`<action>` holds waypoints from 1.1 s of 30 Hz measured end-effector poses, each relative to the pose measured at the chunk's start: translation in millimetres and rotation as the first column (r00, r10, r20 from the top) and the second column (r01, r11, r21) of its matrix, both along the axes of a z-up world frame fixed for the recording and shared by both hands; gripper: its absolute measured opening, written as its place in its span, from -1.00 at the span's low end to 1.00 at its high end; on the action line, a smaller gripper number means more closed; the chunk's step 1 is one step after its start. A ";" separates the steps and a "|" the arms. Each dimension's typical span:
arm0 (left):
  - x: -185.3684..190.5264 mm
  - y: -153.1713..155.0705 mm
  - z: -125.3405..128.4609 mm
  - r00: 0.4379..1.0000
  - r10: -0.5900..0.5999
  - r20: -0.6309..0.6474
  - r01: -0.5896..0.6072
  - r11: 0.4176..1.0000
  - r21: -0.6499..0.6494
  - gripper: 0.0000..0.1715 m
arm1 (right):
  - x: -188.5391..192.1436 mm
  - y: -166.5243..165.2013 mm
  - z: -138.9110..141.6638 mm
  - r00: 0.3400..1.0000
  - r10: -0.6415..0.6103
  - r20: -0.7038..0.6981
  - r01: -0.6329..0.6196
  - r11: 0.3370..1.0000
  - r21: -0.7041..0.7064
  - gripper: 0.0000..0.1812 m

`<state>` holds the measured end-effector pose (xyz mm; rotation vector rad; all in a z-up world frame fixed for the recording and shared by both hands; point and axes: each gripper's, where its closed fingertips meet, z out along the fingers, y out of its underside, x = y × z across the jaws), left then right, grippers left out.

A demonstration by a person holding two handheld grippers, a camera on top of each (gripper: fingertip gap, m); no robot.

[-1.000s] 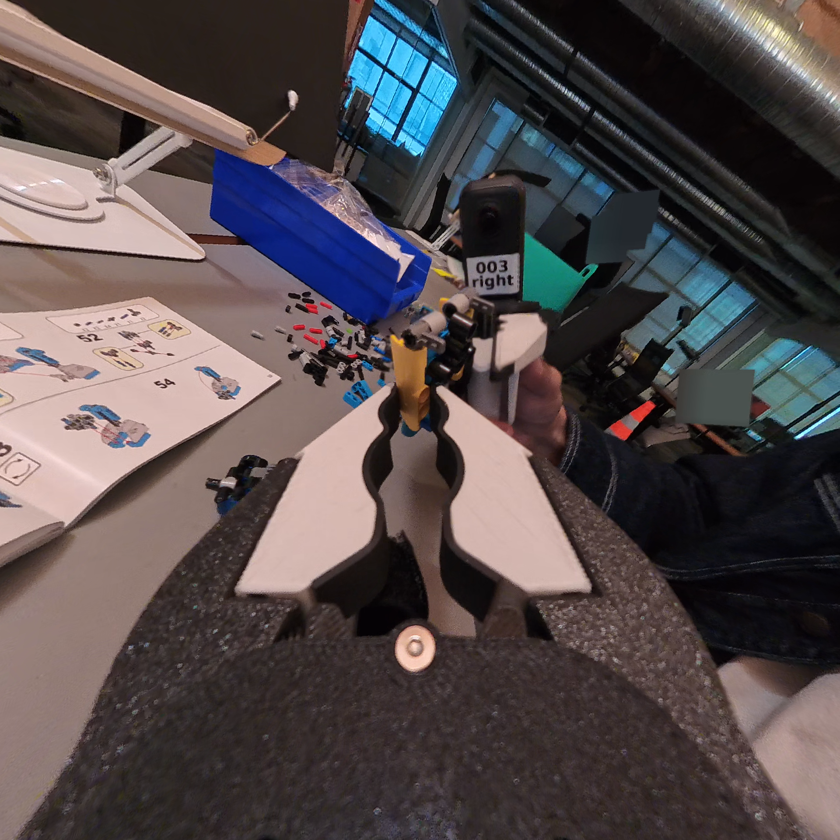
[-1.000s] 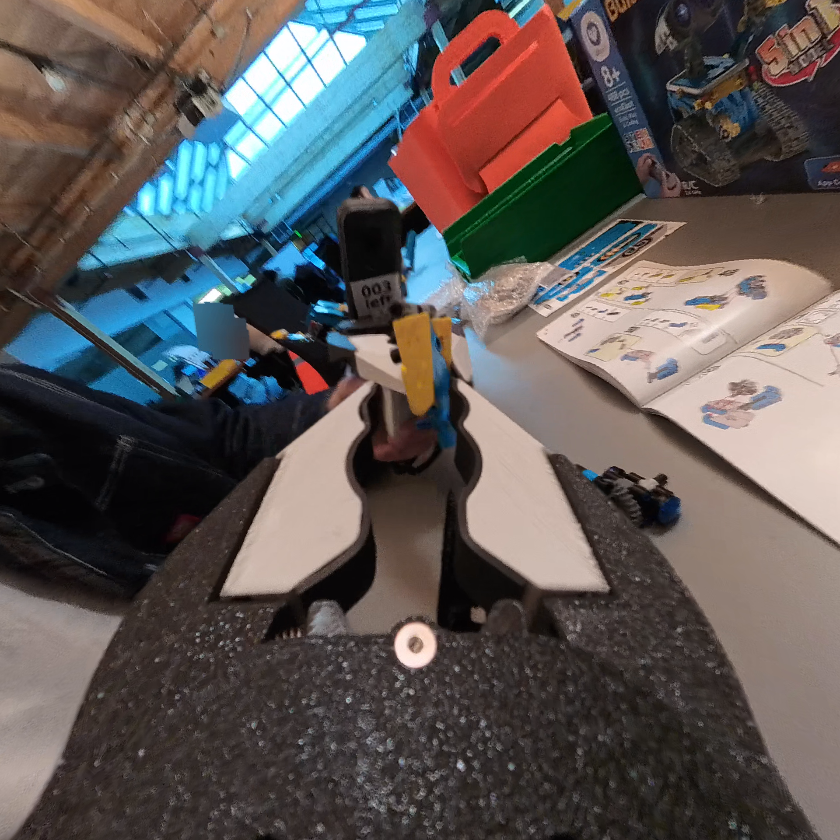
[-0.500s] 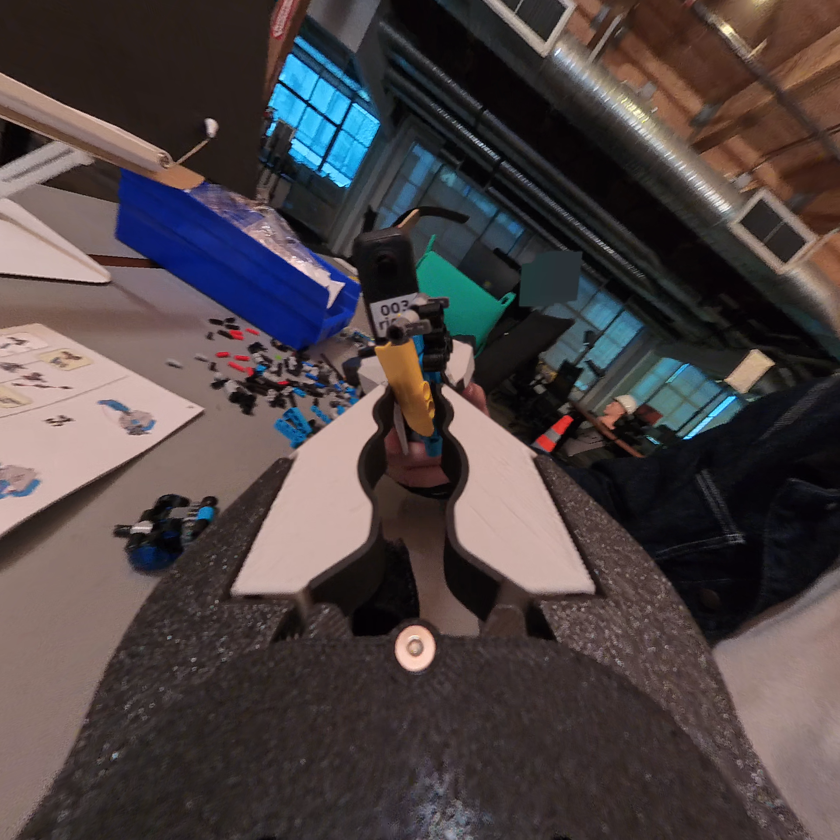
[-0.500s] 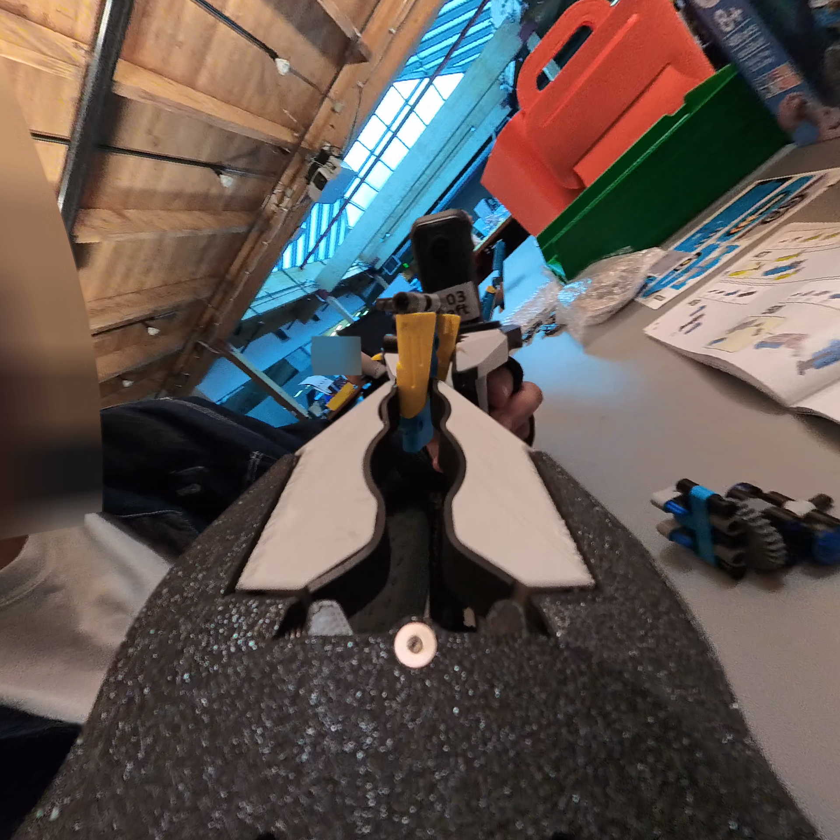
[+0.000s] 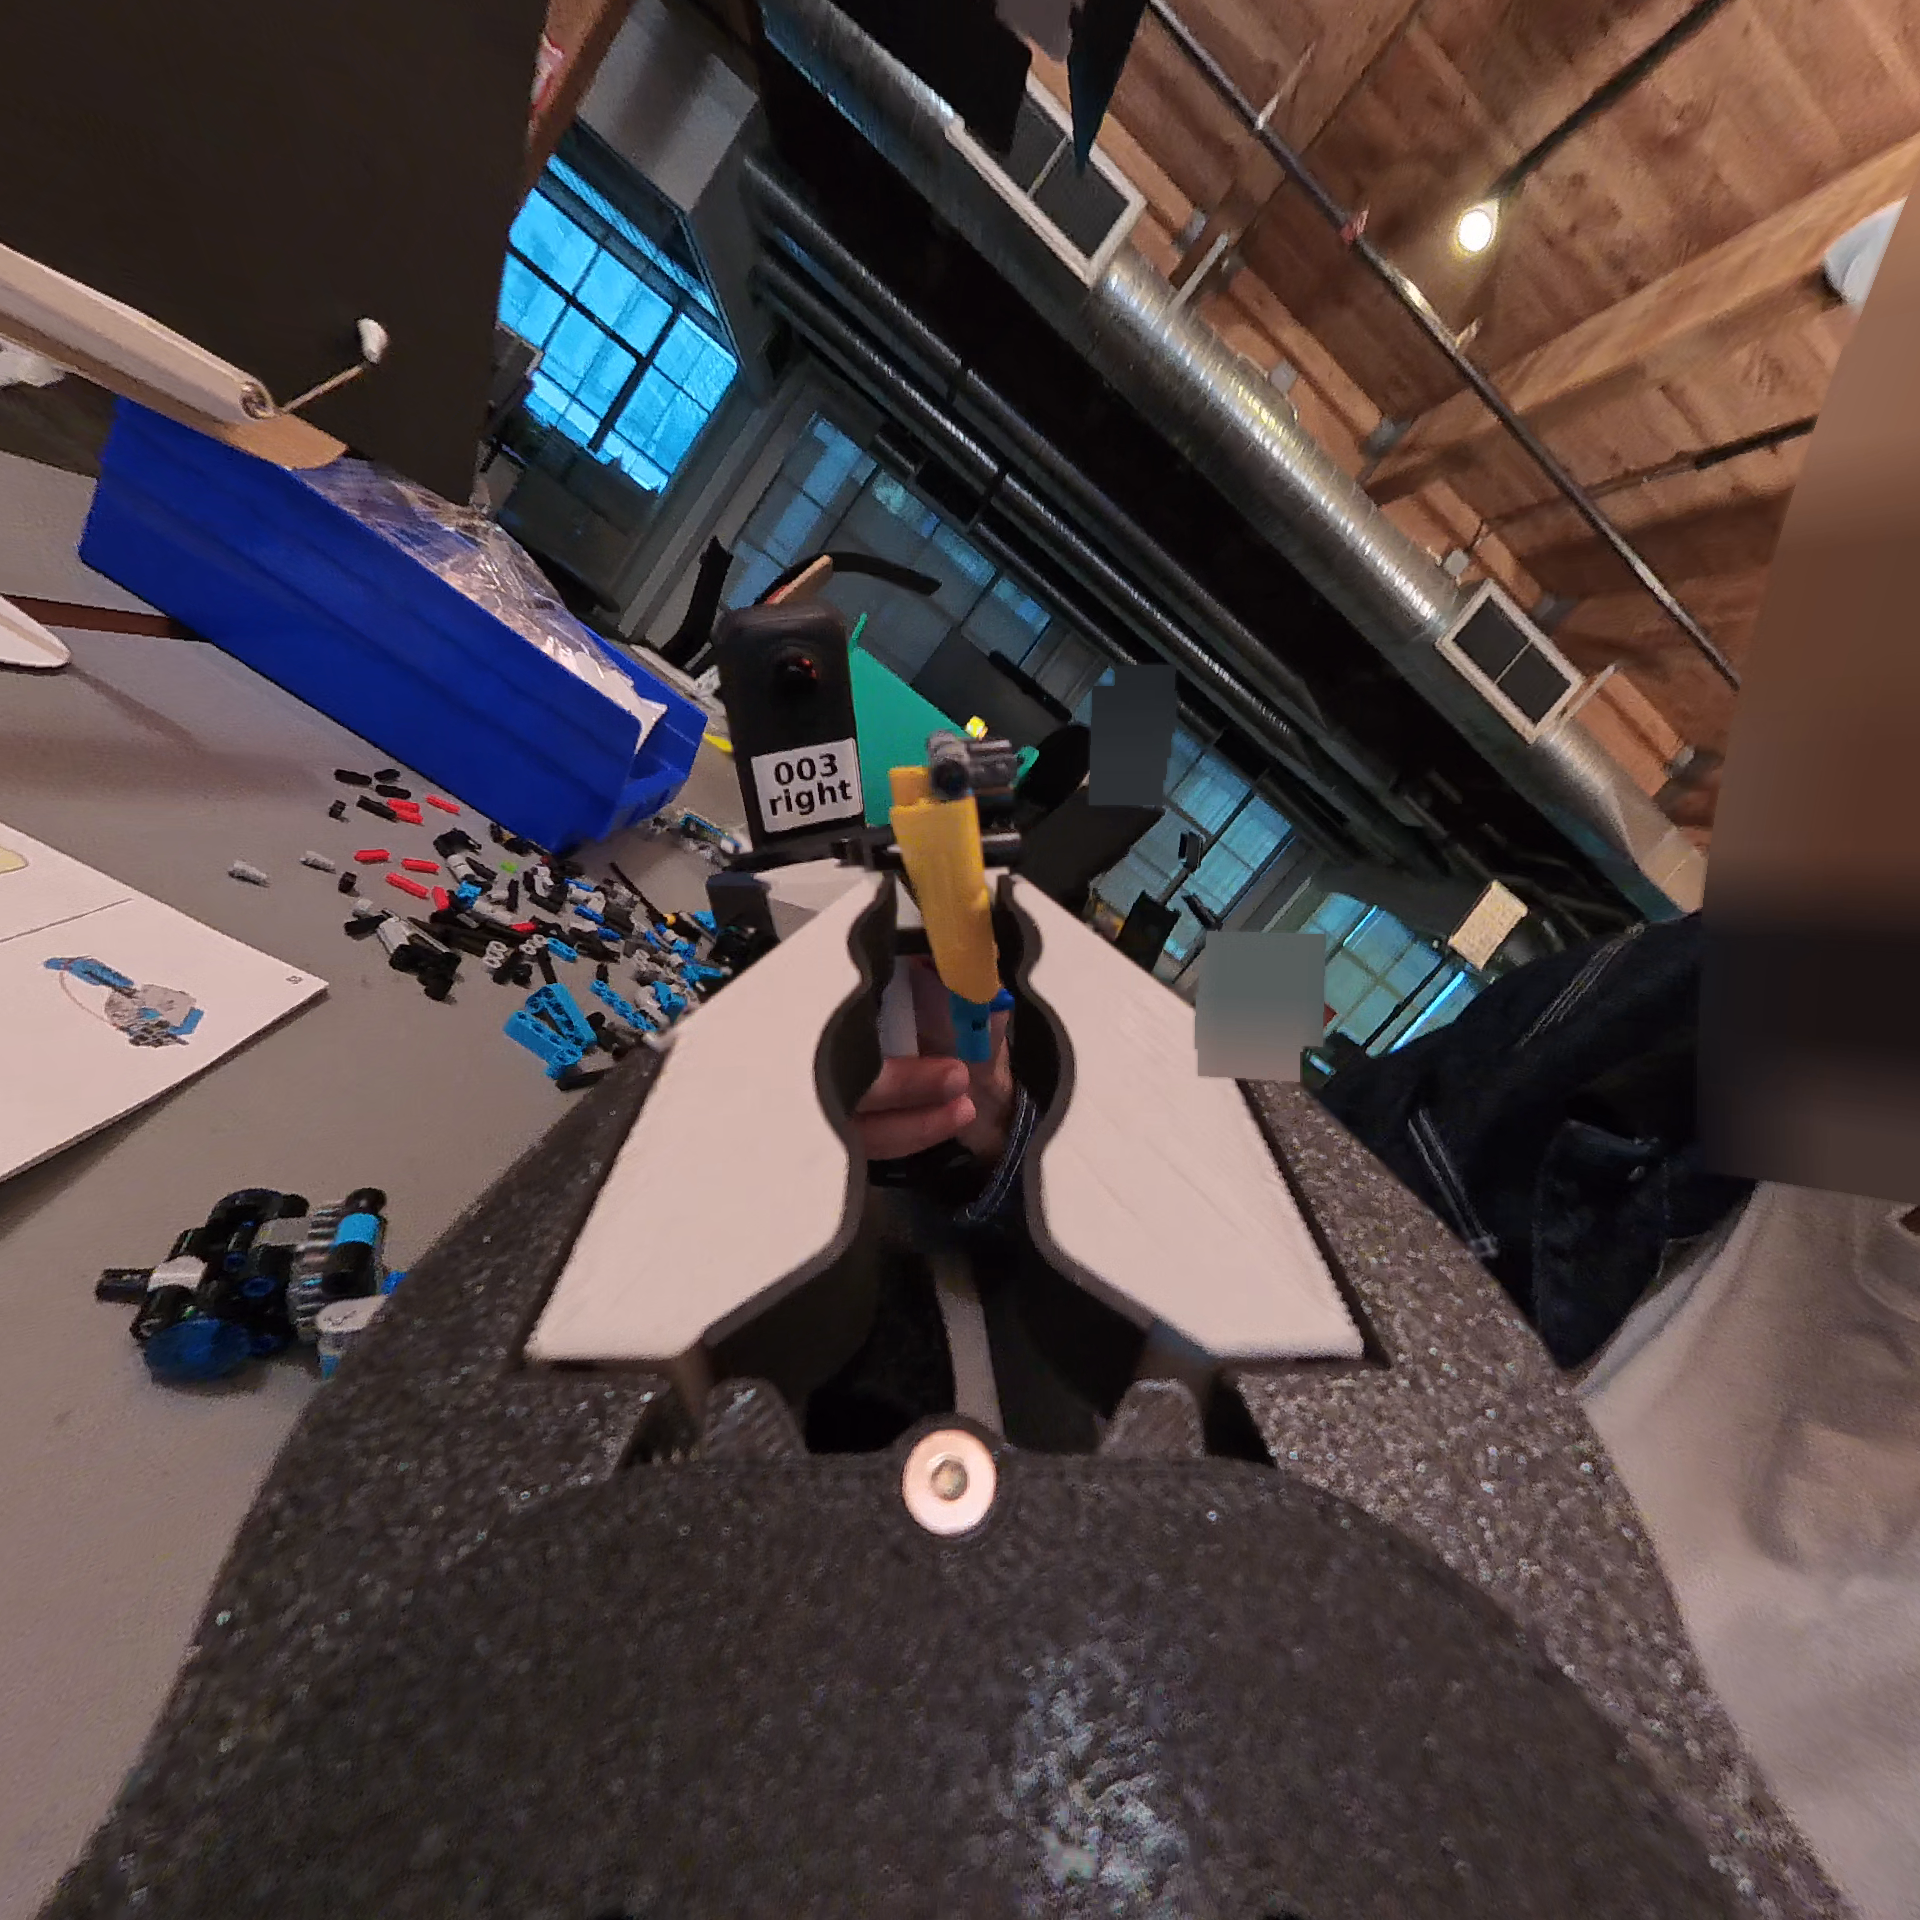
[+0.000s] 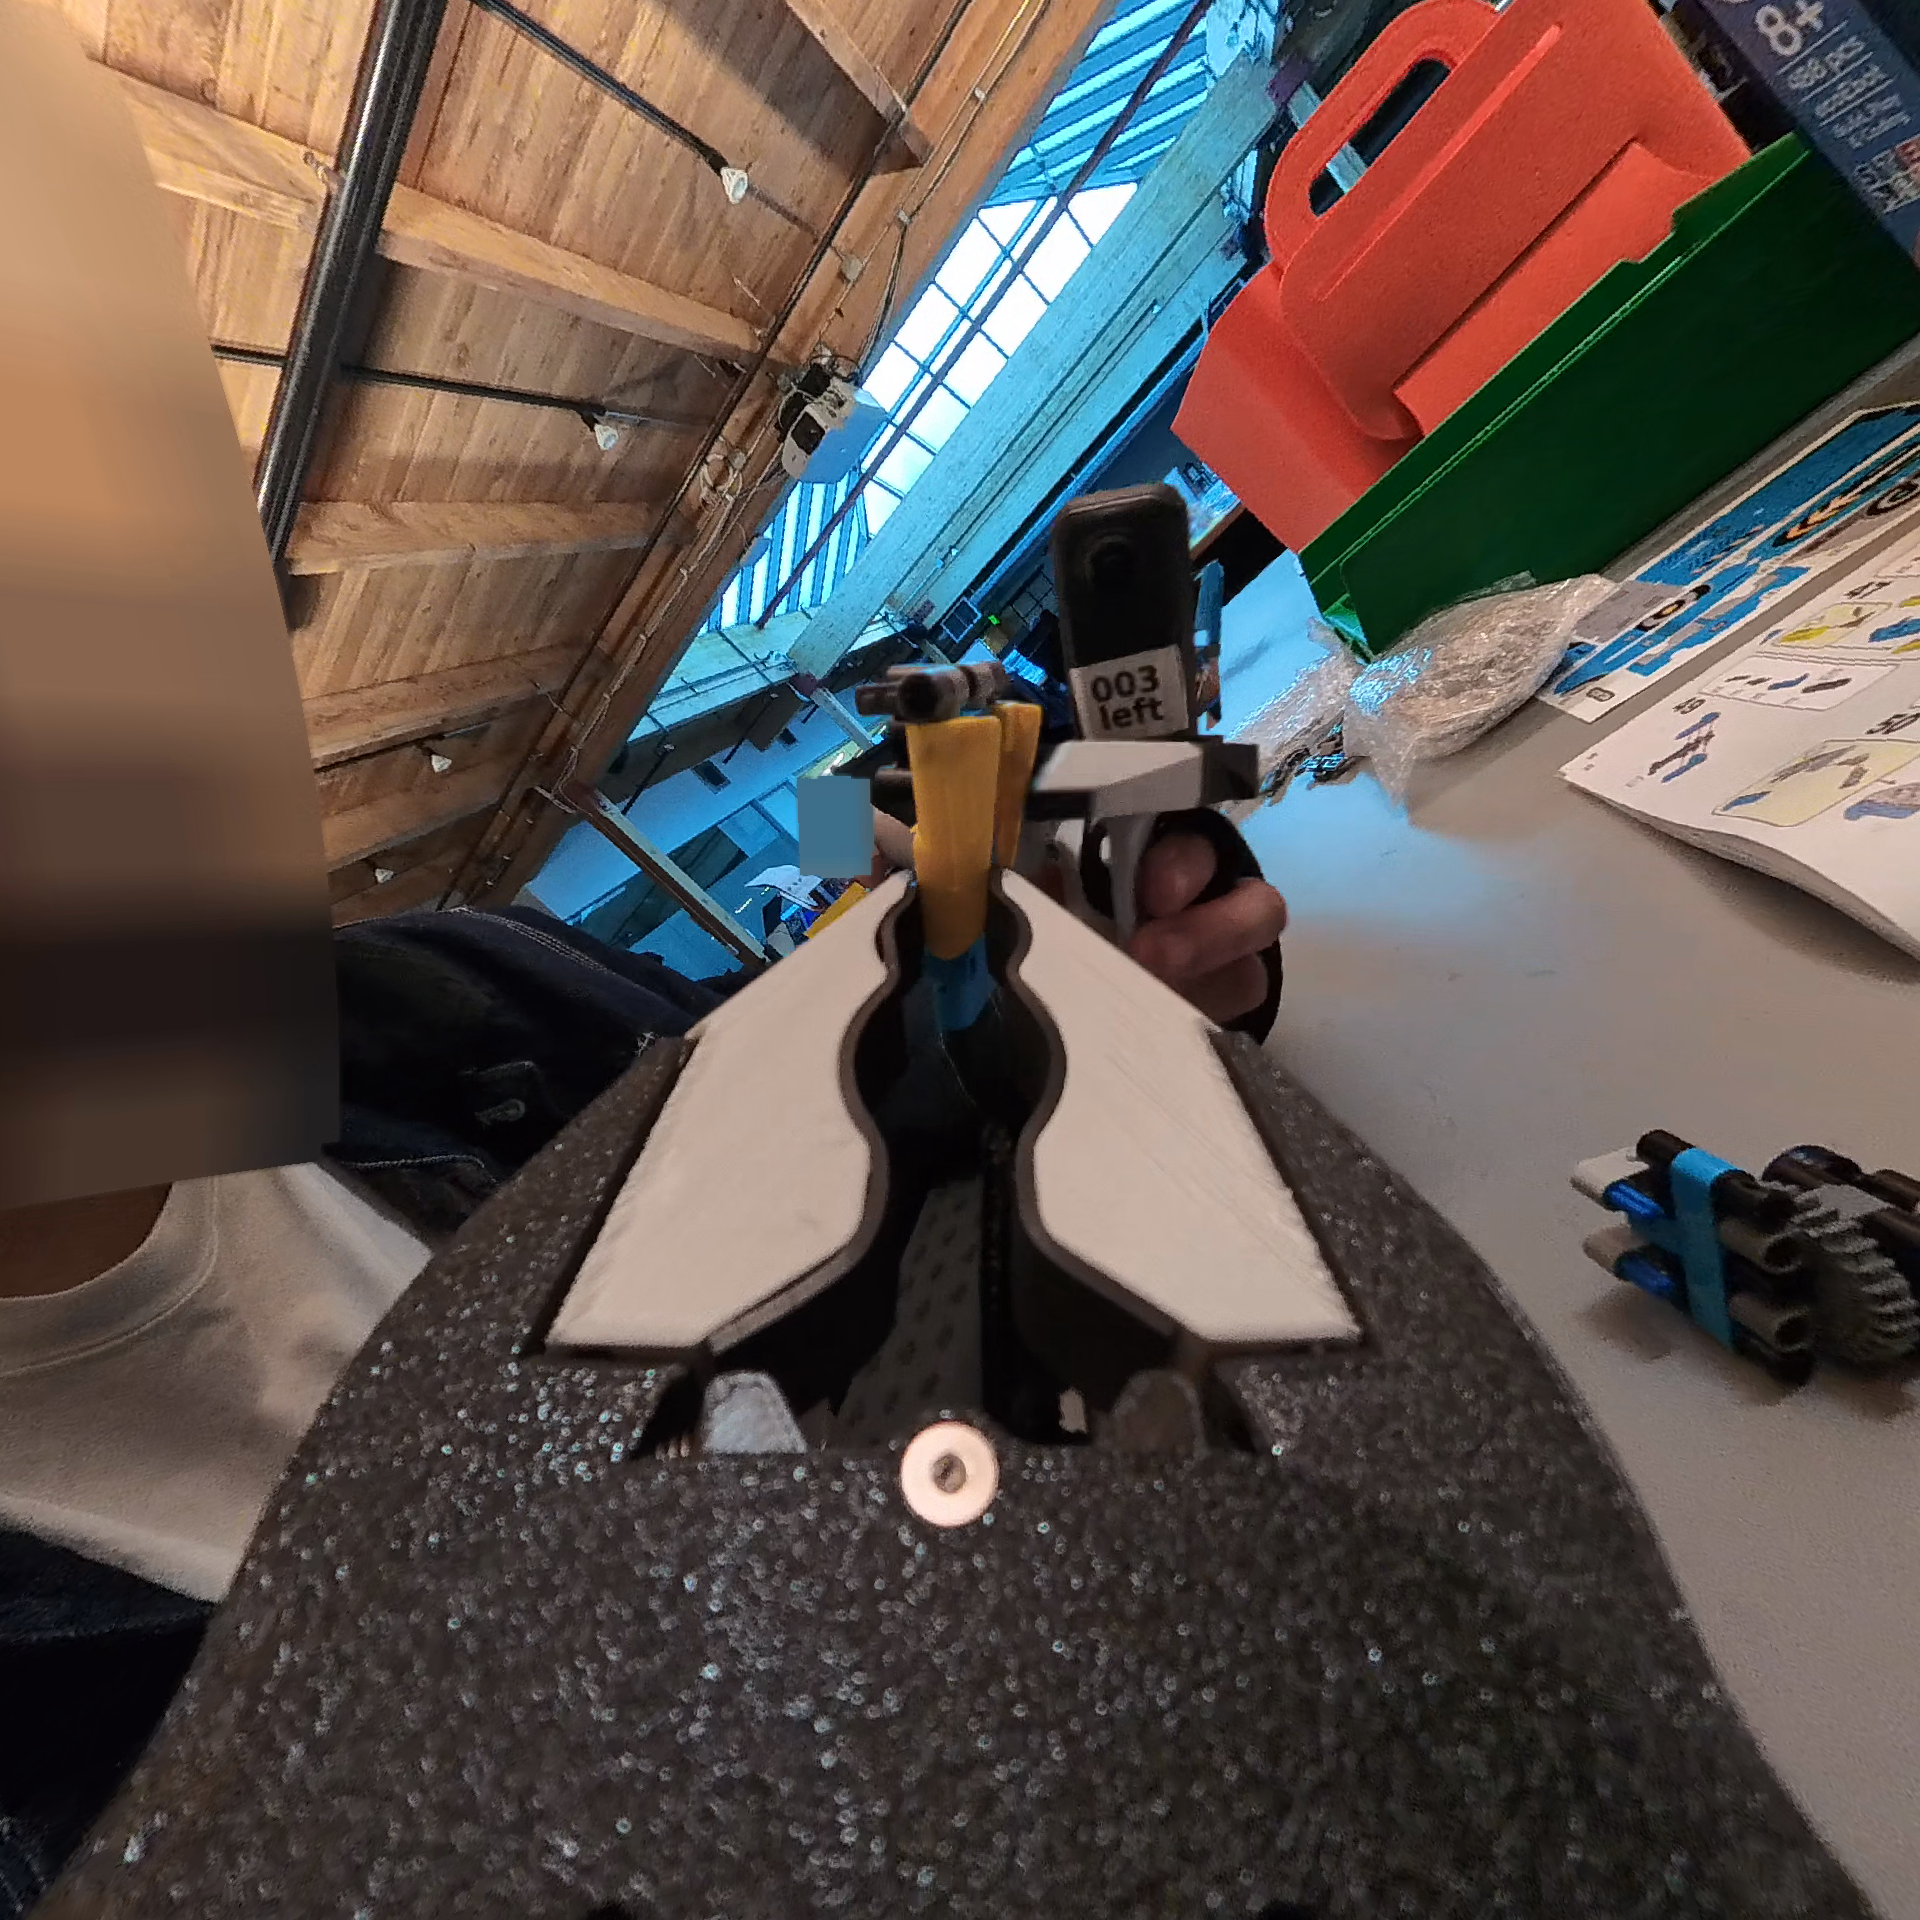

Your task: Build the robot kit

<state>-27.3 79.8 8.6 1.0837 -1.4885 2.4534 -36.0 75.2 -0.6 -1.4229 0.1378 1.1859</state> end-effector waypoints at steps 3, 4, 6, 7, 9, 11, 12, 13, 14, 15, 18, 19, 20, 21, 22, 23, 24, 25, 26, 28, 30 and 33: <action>-0.9 -2.4 -0.1 1.000 0.016 0.025 -0.017 0.999 0.040 -0.84 | -0.4 -1.3 0.8 1.000 0.014 -0.020 -0.014 1.000 0.000 -0.89; -0.3 -2.2 -0.4 0.999 0.032 0.037 -0.034 0.998 0.060 -0.84 | -0.2 -1.0 0.7 1.000 0.013 -0.025 -0.013 1.000 -0.003 -0.89; 1.1 -1.9 -1.7 0.992 0.089 0.094 -0.101 0.987 0.127 -0.85 | 2.6 0.5 -0.4 0.999 0.004 -0.046 -0.004 1.000 -0.012 -0.88; 1.3 -2.3 -2.2 0.989 0.101 0.110 -0.117 0.982 0.150 -0.85 | 3.5 0.3 -0.7 0.998 0.008 -0.063 -0.009 1.000 -0.015 -0.88; 0.3 -2.8 -1.0 0.992 0.085 0.097 -0.097 0.987 0.131 -0.85 | 2.0 -0.4 0.4 0.998 0.015 -0.061 -0.015 1.000 -0.008 -0.88; 0.8 -1.7 -1.6 0.996 0.067 0.065 -0.074 0.992 0.103 -0.85 | 2.0 0.4 -0.2 0.999 0.001 -0.035 -0.001 1.000 -0.014 -0.88; 1.6 -1.3 -2.8 0.996 0.067 0.059 -0.073 0.992 0.105 -0.85 | 2.7 0.7 -1.3 1.000 -0.007 -0.026 0.006 1.000 -0.022 -0.88; 2.3 -1.3 -3.6 0.995 0.074 0.061 -0.081 0.990 0.113 -0.85 | 3.4 0.8 -1.9 1.000 -0.011 -0.027 0.010 1.000 -0.027 -0.88; 3.0 -1.4 -3.6 0.994 0.087 0.072 -0.096 0.988 0.125 -0.85 | 4.1 0.7 -1.7 0.999 -0.012 -0.036 0.011 1.000 -0.028 -0.88; 3.6 -1.4 -3.3 0.991 0.104 0.089 -0.116 0.983 0.140 -0.85 | 4.7 0.8 -1.3 0.999 -0.012 -0.052 0.011 1.000 -0.028 -0.88; 3.1 -1.1 -2.0 0.987 0.118 0.110 -0.135 0.978 0.159 -0.84 | 4.1 1.2 -0.1 0.997 -0.008 -0.078 0.006 1.000 -0.019 -0.89; 2.9 -0.7 -2.0 0.989 0.110 0.100 -0.125 0.981 0.149 -0.84 | 4.1 1.7 -0.2 0.998 -0.014 -0.064 0.013 1.000 -0.020 -0.88; 2.7 -0.8 -2.3 0.992 0.097 0.083 -0.108 0.985 0.134 -0.85 | 4.0 1.7 -0.5 0.999 -0.022 -0.040 0.021 1.000 -0.022 -0.88; 2.8 -0.8 -3.0 0.994 0.084 0.064 -0.091 0.989 0.116 -0.85 | 4.2 1.4 -1.0 0.999 -0.033 -0.007 0.033 0.999 -0.023 -0.88; 3.0 -1.1 -3.9 0.996 0.072 0.046 -0.076 0.992 0.101 -0.86 | 5.3 1.2 -2.0 0.998 -0.051 0.033 0.052 0.998 -0.025 -0.85; 2.3 -2.1 -5.0 0.998 0.054 0.031 -0.057 0.994 0.089 -0.86 | 8.0 0.1 -1.3 0.995 -0.073 0.072 0.074 0.997 -0.021 -0.73; 1.8 -2.9 -5.5 0.999 0.039 0.019 -0.040 0.996 0.077 -0.86 | 12.5 -2.0 2.3 0.990 -0.101 0.099 0.102 0.995 -0.003 -0.65; 1.9 -3.0 -5.7 0.999 0.031 0.009 -0.032 0.997 0.063 -0.86 | 17.8 -4.5 7.1 0.984 -0.135 0.115 0.134 0.991 0.021 -0.65; 2.2 -3.3 -5.9 1.000 0.024 -0.001 -0.024 0.998 0.052 -0.86 | 21.5 -6.2 10.0 0.977 -0.166 0.134 0.162 0.986 0.041 -0.65; 3.5 -3.8 -7.9 1.000 0.024 -0.014 -0.023 0.999 0.045 -0.86 | 22.2 -5.3 9.9 0.966 -0.198 0.167 0.191 0.980 0.054 -0.63; 4.8 -4.6 -9.3 0.999 0.026 -0.022 -0.025 0.999 0.035 -0.86 | 16.3 -0.4 5.5 0.967 -0.183 0.177 0.180 0.983 0.037 -0.61; 6.4 -8.7 -13.7 0.999 0.021 -0.036 -0.020 0.999 0.040 -0.86 | 15.7 6.0 3.3 0.967 -0.204 0.154 0.201 0.979 0.032 -0.74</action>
